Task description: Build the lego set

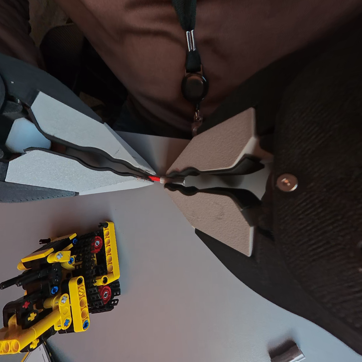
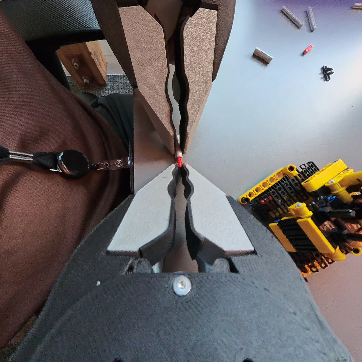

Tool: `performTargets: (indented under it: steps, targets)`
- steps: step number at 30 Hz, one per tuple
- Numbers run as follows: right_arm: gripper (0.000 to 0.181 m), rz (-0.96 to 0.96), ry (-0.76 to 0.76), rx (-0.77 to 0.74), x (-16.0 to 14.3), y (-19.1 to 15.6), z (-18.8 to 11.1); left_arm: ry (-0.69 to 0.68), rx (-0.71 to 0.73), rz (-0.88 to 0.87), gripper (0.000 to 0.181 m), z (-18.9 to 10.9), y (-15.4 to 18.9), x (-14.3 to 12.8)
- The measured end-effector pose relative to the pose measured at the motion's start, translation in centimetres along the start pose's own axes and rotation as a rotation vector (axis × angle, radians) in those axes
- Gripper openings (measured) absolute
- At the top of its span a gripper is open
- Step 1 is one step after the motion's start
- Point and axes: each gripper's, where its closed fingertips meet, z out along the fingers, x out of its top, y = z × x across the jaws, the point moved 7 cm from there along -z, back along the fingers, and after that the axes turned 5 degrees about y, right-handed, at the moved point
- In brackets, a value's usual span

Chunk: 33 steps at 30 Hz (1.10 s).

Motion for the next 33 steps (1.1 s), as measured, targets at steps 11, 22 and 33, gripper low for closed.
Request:
performTargets:
  steps: [11, 22, 33]
  targets:
    - [0.001, 0.077, 0.001, 0.083, 0.2, 0.5, 0.3, -0.001, 0.002, -0.013, 0.002, -0.2, -0.1, -0.1]
    - [0.003, 0.235, 0.025, 0.088, 0.4, 1.2, 0.5, 0.011, 0.033, -0.037, 0.003, -0.4, -0.4, -0.3]
    - [0.002, 0.072, 0.077, 0.026, 0.5, 0.9, -0.6, 0.011, 0.028, -0.015, 0.003, -0.3, -0.3, -0.3]
